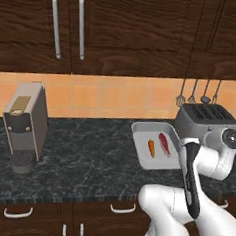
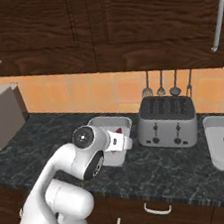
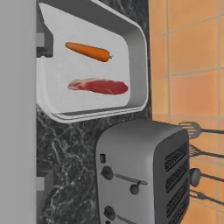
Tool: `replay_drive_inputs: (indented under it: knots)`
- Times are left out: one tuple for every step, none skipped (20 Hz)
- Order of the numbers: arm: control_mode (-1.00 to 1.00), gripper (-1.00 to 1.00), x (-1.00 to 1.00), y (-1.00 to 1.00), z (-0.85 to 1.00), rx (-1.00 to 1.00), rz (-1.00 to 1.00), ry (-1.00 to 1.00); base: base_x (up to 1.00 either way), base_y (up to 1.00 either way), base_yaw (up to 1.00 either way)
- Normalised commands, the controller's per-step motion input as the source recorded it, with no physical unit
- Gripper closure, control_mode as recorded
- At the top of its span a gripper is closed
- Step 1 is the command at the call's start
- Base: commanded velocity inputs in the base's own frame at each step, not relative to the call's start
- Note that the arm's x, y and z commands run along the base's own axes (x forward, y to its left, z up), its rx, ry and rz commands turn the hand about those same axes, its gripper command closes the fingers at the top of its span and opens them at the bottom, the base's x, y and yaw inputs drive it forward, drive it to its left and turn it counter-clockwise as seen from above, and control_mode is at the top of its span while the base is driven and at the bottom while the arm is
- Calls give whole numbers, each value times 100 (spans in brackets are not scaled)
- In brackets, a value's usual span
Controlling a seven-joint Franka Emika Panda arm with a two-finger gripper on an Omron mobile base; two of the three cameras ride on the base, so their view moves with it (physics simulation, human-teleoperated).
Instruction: Place one carrot and one steak in each tupperware on the nearby counter, to pack two identical lunches.
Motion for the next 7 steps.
replay_drive_inputs:
  knots:
    - [-100, -100, -14, -21, 0, 0, 0, 0, 0, 0, 0]
    - [-100, -100, -19, -21, 0, 0, 0, -3, 0, 0, 0]
    - [-100, -100, -27, -21, 0, 1, 0, -4, 0, 0, 0]
    - [-100, -100, -25, -24, 0, 0, 0, -2, 0, 0, 0]
    - [-100, -100, -18, -34, 0, 0, 0, -2, 0, 0, 0]
    - [-100, -100, -12, -36, 0, 2, 0, -1, 0, 0, 0]
    - [-100, -100, -11, -41, 0, 3, 0, -1, 0, 0, 0]
